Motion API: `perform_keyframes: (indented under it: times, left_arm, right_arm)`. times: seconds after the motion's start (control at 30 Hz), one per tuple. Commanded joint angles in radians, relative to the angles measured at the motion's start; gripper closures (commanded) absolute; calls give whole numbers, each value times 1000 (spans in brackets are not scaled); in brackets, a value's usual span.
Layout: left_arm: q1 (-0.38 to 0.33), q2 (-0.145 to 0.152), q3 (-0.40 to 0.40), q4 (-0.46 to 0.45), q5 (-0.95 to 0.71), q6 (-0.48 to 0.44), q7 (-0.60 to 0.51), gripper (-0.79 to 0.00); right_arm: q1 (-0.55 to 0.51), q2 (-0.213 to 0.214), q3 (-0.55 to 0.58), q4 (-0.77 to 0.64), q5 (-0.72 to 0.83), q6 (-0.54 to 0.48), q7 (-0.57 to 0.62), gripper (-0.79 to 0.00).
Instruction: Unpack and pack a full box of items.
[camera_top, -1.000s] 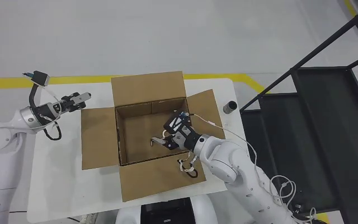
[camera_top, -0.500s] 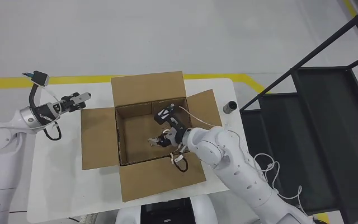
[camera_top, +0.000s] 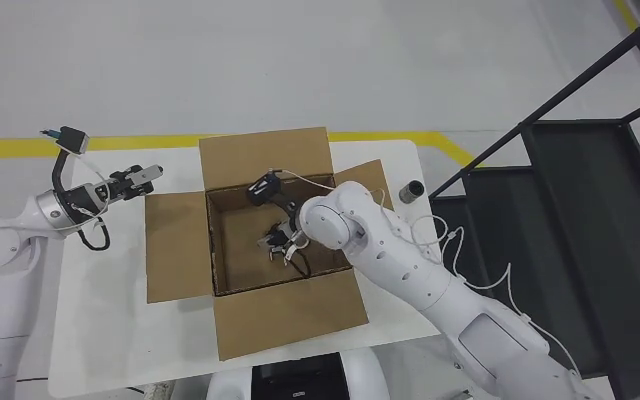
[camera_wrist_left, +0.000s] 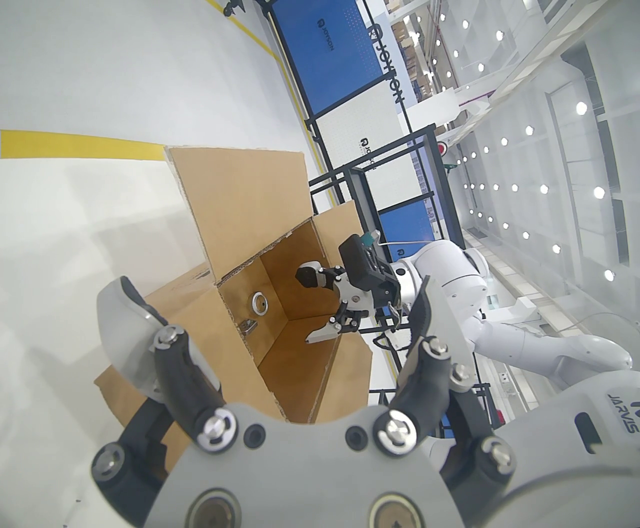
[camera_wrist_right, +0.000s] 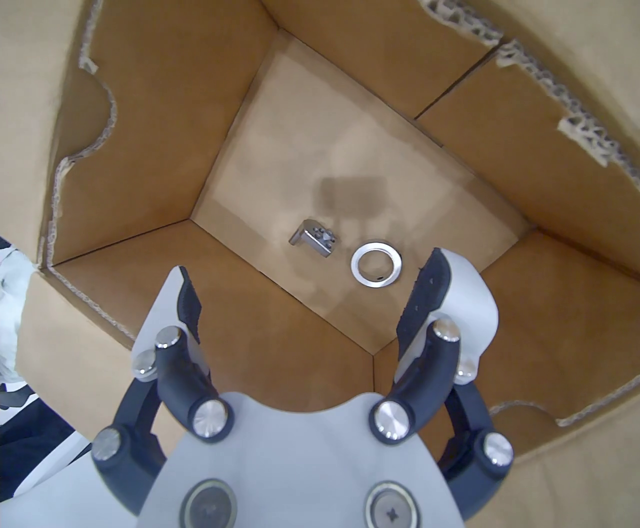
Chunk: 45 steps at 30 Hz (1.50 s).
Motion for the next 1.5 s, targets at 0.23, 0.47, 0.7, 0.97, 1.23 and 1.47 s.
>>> perform_keyframes:
  times: [0.23, 0.47, 0.7, 0.97, 1.23, 1.47]
  left_arm:
    - [0, 0, 0, 0, 0, 0, 0, -785]
    - [0, 0, 0, 0, 0, 0, 0, -785]
    - [0, 0, 0, 0, 0, 0, 0, -785]
    - [0, 0, 0, 0, 0, 0, 0, -785]
    - [0, 0, 0, 0, 0, 0, 0, -785]
    - [0, 0, 0, 0, 0, 0, 0, -785]
  right_arm:
    - [-3, 1, 1, -4, -1, 0, -1, -785]
    - [-3, 1, 1, -4, -1, 0, -1, -785]
    - [-3, 1, 1, -4, -1, 0, -1, -785]
    - [-3, 1, 1, -4, -1, 0, -1, -785]
    - [-3, 1, 1, -4, -1, 0, -1, -785]
    - [-9, -5, -1, 43, 8, 44, -4, -785]
